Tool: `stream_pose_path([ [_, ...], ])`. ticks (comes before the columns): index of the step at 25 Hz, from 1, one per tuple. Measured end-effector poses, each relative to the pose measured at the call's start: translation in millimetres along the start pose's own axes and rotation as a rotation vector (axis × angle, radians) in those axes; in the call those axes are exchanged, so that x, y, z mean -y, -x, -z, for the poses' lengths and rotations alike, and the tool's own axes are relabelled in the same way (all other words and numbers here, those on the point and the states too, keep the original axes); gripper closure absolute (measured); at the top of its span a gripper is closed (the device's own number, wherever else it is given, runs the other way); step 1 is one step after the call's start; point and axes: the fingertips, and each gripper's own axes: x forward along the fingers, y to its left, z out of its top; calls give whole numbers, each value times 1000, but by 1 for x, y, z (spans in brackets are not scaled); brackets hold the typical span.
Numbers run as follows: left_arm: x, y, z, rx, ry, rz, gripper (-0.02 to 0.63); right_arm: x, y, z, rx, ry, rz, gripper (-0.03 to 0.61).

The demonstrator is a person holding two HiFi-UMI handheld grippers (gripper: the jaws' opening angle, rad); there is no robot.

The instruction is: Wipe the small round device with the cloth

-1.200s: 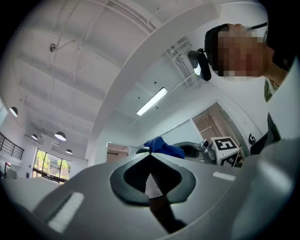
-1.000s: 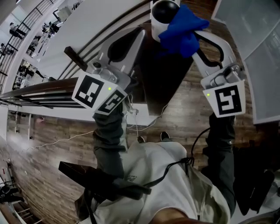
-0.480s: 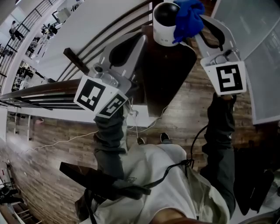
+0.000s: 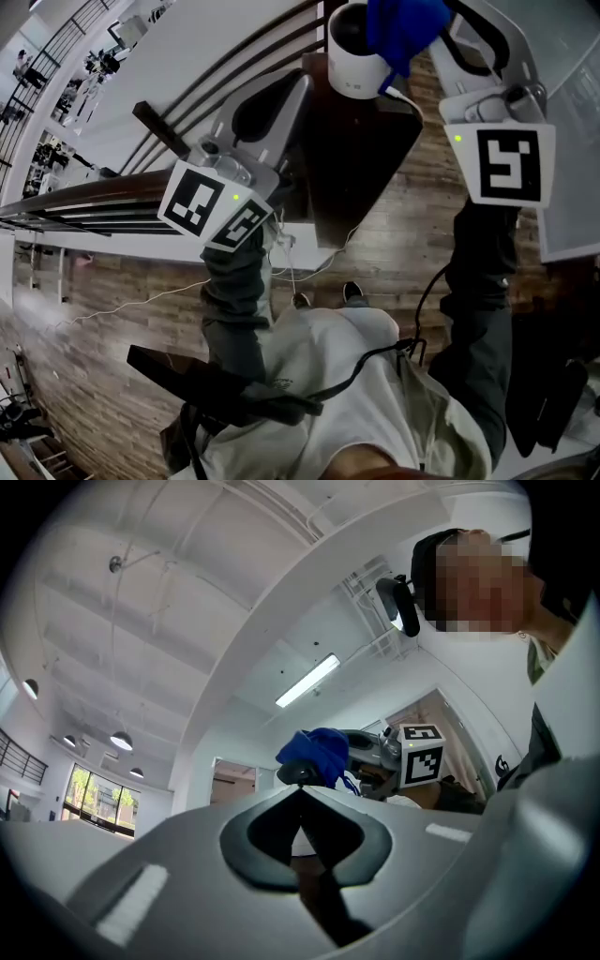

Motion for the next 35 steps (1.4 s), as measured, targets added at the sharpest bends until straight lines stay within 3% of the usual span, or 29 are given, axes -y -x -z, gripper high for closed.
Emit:
stream_pose_path([
  [4, 0, 6, -5, 2, -5, -3, 612, -20, -13, -14, -41, 116, -6, 499],
  [9, -4, 7, -5, 1, -9, -12, 612, -39, 15, -15, -31, 108, -6, 499],
  [12, -7, 7, -4, 4, -2, -17, 612, -58, 28, -15, -36, 161, -29, 499],
  [19, -2, 4, -2, 8, 4, 6, 612, -110, 46, -15, -43, 253, -206, 499],
  [21, -1, 4, -3, 11, 6, 10, 612, -100, 45, -25, -21, 271, -177, 499],
  [26, 3, 7, -4, 16, 11, 11, 612, -29, 16, -34, -22, 209, 10, 499],
  [29, 2, 14, -5, 21, 14, 2, 612, -28, -13, -23, -122, 210, -42, 499],
  [35, -7, 24, -5, 15, 8, -19, 612, -64, -28, -42, -142, 448, -79, 505],
])
